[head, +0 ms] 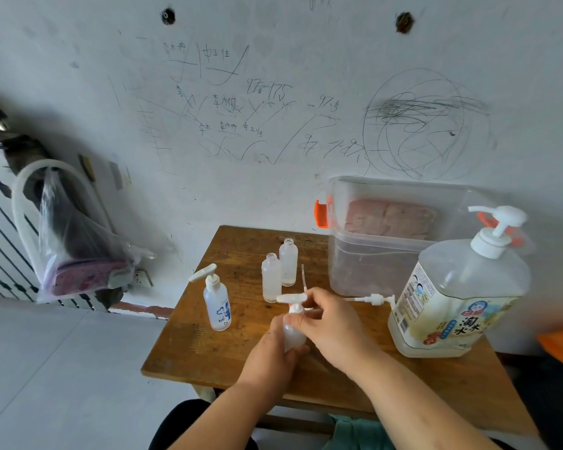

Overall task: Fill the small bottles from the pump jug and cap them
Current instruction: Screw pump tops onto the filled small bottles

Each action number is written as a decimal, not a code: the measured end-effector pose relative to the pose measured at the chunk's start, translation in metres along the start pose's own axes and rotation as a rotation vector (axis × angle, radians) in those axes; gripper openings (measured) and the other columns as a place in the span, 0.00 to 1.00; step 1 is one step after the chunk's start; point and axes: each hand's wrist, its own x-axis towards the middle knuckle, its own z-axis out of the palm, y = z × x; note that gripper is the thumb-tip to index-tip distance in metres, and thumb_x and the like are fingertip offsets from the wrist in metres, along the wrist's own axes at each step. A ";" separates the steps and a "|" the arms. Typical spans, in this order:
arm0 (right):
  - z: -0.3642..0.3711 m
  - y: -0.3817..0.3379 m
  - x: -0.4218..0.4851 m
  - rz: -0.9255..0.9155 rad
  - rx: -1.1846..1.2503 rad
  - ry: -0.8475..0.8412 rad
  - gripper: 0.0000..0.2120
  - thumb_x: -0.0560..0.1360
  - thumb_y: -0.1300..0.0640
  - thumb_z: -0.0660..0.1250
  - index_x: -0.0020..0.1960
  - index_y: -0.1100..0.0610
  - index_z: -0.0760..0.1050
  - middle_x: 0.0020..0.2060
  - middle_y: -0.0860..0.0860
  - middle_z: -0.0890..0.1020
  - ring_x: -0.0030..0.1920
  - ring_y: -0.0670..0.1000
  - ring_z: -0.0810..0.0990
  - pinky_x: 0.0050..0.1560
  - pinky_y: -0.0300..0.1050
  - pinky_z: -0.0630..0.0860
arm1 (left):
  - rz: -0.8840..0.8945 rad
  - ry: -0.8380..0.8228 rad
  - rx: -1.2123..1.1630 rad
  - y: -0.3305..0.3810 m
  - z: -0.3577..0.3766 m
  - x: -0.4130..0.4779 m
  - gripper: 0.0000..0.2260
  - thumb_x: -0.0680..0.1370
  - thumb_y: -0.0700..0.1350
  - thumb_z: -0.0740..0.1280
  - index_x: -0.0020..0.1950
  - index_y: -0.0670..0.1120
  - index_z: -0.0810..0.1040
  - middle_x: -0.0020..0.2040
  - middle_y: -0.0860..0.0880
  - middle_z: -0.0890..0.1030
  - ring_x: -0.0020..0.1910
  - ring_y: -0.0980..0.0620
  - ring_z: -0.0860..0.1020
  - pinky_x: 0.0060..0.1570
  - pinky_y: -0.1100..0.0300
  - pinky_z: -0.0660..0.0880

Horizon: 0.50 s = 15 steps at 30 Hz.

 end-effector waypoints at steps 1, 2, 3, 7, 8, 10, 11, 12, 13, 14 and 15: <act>0.001 -0.001 0.000 0.021 -0.017 0.033 0.14 0.73 0.45 0.70 0.55 0.46 0.71 0.53 0.43 0.79 0.51 0.44 0.79 0.47 0.35 0.78 | -0.007 -0.005 0.004 0.000 0.001 0.000 0.23 0.78 0.47 0.67 0.71 0.55 0.64 0.60 0.54 0.78 0.61 0.53 0.76 0.64 0.54 0.74; 0.001 -0.002 0.000 0.034 -0.027 0.036 0.15 0.72 0.44 0.71 0.54 0.46 0.70 0.52 0.43 0.79 0.50 0.44 0.79 0.45 0.34 0.77 | -0.011 -0.007 0.005 0.000 0.001 0.000 0.22 0.78 0.48 0.67 0.71 0.54 0.64 0.59 0.54 0.78 0.61 0.54 0.76 0.64 0.55 0.74; 0.001 -0.002 0.000 0.035 -0.021 0.009 0.17 0.71 0.43 0.71 0.56 0.45 0.69 0.54 0.43 0.78 0.51 0.44 0.78 0.45 0.34 0.77 | -0.019 -0.010 0.010 0.000 0.002 0.000 0.21 0.79 0.48 0.66 0.70 0.53 0.65 0.57 0.55 0.78 0.59 0.54 0.76 0.63 0.57 0.74; -0.002 -0.001 -0.002 -0.005 -0.004 -0.068 0.18 0.74 0.45 0.68 0.62 0.46 0.70 0.58 0.44 0.77 0.56 0.44 0.77 0.50 0.36 0.78 | -0.001 -0.003 0.001 -0.001 0.002 0.000 0.22 0.79 0.48 0.67 0.70 0.55 0.64 0.59 0.56 0.78 0.60 0.54 0.76 0.63 0.58 0.73; -0.002 -0.001 -0.001 0.006 -0.016 -0.035 0.16 0.74 0.45 0.68 0.59 0.47 0.71 0.56 0.45 0.78 0.54 0.44 0.78 0.48 0.36 0.78 | 0.002 -0.005 0.013 0.000 0.002 0.000 0.22 0.79 0.48 0.66 0.70 0.55 0.63 0.61 0.55 0.77 0.61 0.54 0.76 0.63 0.58 0.73; 0.000 0.000 -0.001 0.036 -0.041 0.015 0.16 0.72 0.43 0.70 0.54 0.47 0.69 0.55 0.44 0.78 0.53 0.44 0.79 0.46 0.34 0.77 | -0.013 -0.005 0.027 0.001 0.002 -0.001 0.22 0.79 0.48 0.66 0.71 0.55 0.63 0.61 0.54 0.77 0.61 0.53 0.76 0.61 0.59 0.73; 0.000 0.000 -0.001 0.038 -0.035 0.004 0.17 0.71 0.42 0.70 0.54 0.46 0.68 0.56 0.44 0.78 0.54 0.45 0.78 0.47 0.35 0.77 | -0.013 -0.006 0.028 0.001 0.002 -0.001 0.22 0.79 0.48 0.66 0.71 0.54 0.63 0.60 0.54 0.77 0.60 0.54 0.76 0.61 0.59 0.73; 0.000 0.001 -0.001 0.031 -0.012 -0.024 0.17 0.72 0.42 0.69 0.56 0.45 0.68 0.57 0.43 0.77 0.56 0.45 0.78 0.50 0.36 0.78 | -0.006 -0.004 0.023 0.000 0.002 -0.002 0.21 0.79 0.48 0.66 0.70 0.54 0.64 0.58 0.54 0.77 0.59 0.54 0.76 0.61 0.58 0.74; 0.000 0.002 -0.001 0.013 0.014 -0.054 0.17 0.73 0.42 0.68 0.58 0.45 0.69 0.59 0.42 0.76 0.58 0.45 0.77 0.53 0.39 0.78 | 0.003 -0.001 0.017 0.000 0.002 -0.002 0.22 0.78 0.48 0.67 0.70 0.54 0.64 0.57 0.55 0.77 0.58 0.54 0.76 0.61 0.57 0.74; -0.001 0.003 -0.002 -0.005 0.027 -0.073 0.16 0.74 0.43 0.67 0.60 0.44 0.70 0.60 0.42 0.76 0.59 0.45 0.76 0.55 0.40 0.78 | 0.017 0.002 0.014 0.000 0.001 -0.002 0.22 0.78 0.48 0.67 0.71 0.54 0.64 0.57 0.55 0.78 0.58 0.54 0.77 0.61 0.57 0.74; -0.001 0.003 -0.002 -0.007 0.023 -0.071 0.17 0.75 0.44 0.66 0.61 0.44 0.70 0.60 0.43 0.77 0.60 0.45 0.76 0.56 0.40 0.78 | 0.022 0.001 0.021 0.000 0.001 -0.002 0.23 0.78 0.48 0.67 0.71 0.54 0.64 0.58 0.55 0.78 0.59 0.54 0.76 0.61 0.56 0.74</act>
